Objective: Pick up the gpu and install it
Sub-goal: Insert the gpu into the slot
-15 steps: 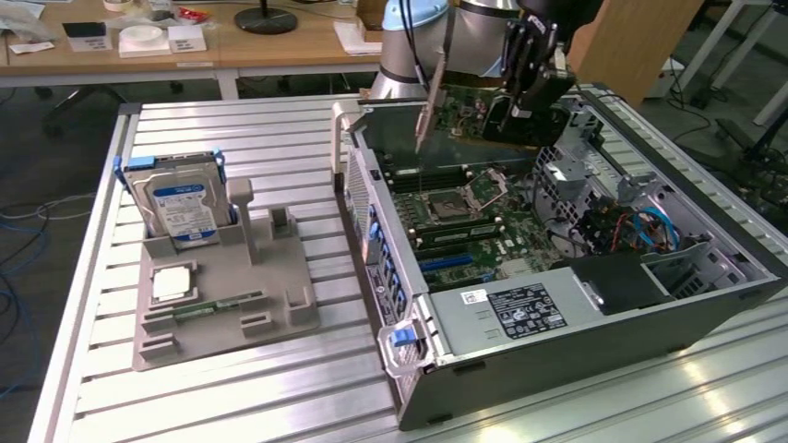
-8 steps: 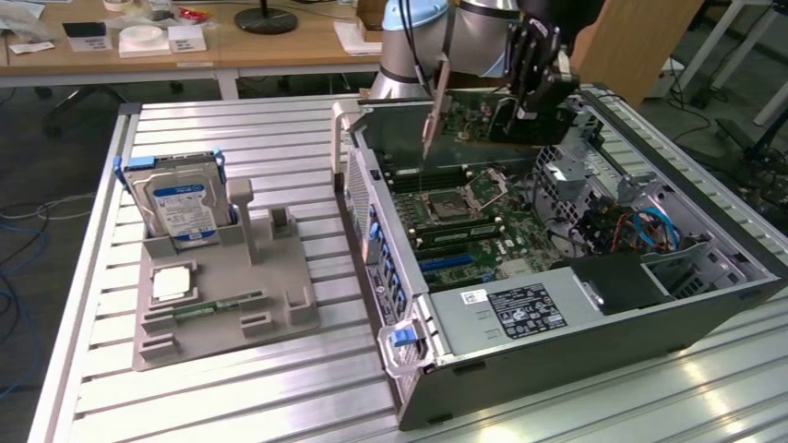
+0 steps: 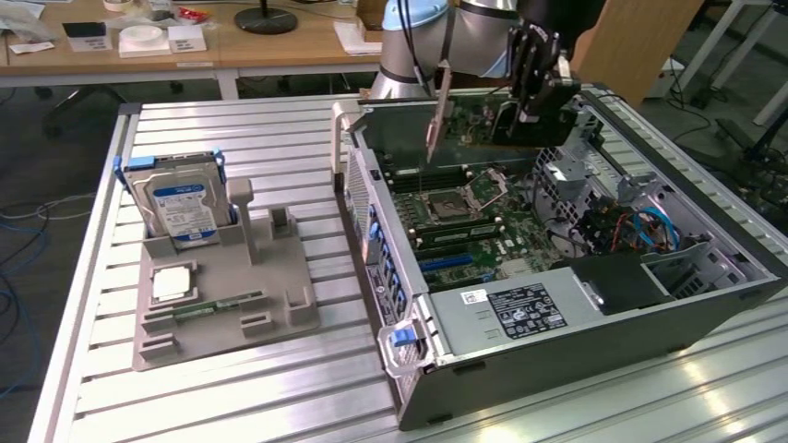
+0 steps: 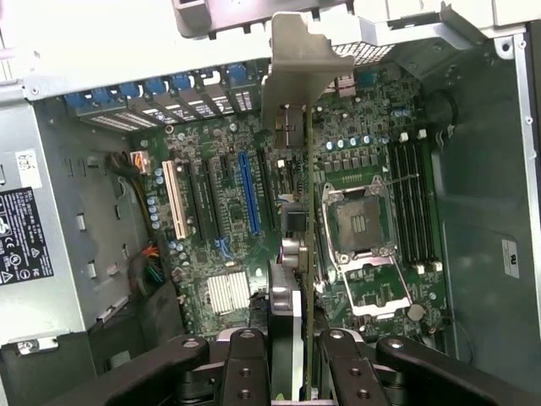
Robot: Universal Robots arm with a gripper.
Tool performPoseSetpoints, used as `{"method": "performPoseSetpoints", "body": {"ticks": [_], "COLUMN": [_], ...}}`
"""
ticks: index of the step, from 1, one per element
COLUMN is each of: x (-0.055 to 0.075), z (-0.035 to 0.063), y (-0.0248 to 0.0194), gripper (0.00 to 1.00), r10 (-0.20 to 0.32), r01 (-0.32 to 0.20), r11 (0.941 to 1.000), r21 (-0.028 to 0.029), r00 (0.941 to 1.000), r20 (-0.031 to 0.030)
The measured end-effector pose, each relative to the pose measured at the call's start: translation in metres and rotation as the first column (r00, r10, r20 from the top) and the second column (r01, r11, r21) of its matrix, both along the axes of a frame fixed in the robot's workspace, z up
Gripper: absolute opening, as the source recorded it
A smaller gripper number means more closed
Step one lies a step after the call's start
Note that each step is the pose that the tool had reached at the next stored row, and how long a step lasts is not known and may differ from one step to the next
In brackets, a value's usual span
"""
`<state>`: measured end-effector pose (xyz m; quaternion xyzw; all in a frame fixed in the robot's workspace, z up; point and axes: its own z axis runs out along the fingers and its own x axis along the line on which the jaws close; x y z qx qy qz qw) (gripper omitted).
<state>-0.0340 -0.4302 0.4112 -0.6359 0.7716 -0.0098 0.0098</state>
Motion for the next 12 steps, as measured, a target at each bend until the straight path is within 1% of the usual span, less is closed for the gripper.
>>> {"method": "performPoseSetpoints", "body": {"ticks": [5,11,12], "x": [0.0,0.0,-0.0001], "z": [-0.0017,-0.0039,-0.0047], "y": [0.0,0.0,-0.0003], "gripper": [0.28,0.28,0.28], "r10": [0.011,0.017,0.018], "r01": [-0.011,-0.017,-0.018], "r11": [0.9999,0.9999,0.9998], "r21": [0.0,0.0,0.0011], "r00": [0.9999,0.9998,0.9998], "r20": [0.0,0.0019,0.002]}}
